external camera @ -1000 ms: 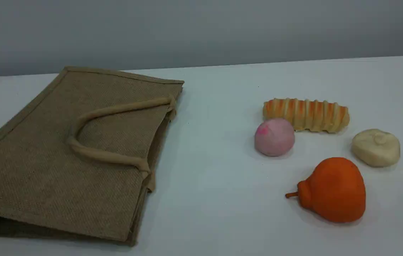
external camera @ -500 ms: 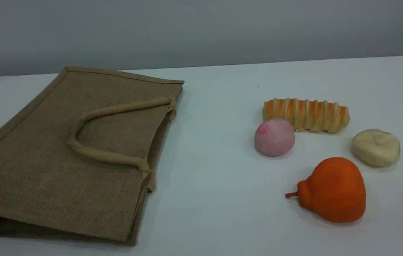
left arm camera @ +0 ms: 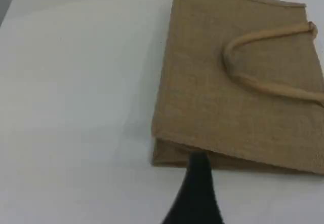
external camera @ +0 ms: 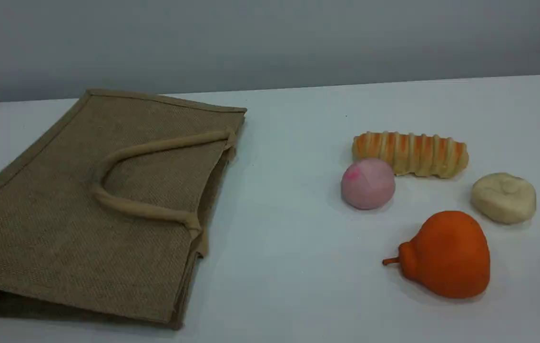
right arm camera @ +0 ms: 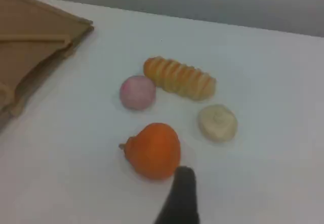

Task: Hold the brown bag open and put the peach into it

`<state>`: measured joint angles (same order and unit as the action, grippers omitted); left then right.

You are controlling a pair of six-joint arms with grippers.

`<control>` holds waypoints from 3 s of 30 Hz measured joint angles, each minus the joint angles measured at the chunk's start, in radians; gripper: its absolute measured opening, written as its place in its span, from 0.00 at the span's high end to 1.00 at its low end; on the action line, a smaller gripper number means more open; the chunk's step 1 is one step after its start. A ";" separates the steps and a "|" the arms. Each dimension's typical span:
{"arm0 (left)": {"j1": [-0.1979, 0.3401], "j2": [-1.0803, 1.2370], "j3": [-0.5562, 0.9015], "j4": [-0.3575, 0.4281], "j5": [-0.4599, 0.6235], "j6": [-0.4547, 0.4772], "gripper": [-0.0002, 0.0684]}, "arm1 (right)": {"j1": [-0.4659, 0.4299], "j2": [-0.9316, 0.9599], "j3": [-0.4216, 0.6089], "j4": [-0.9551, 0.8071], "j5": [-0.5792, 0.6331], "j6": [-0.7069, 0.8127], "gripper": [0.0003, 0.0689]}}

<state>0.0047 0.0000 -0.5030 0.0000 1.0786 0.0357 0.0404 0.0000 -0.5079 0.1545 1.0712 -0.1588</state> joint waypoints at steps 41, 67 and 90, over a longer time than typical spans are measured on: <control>-0.119 1.054 -0.408 0.080 -0.277 -0.092 0.25 | 0.035 0.775 -0.462 0.027 -0.304 0.106 0.15; -0.118 1.897 -0.568 0.078 -0.576 -0.108 0.26 | 0.034 1.048 -0.469 0.024 -0.458 0.099 0.15; -0.118 2.098 -0.705 0.012 -0.670 -0.153 0.26 | 0.034 1.047 -0.469 0.023 -0.456 0.098 0.15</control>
<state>-0.1134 2.0980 -1.2075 0.0121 0.4081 -0.1168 0.0742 1.0469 -0.9767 0.1778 0.6151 -0.0608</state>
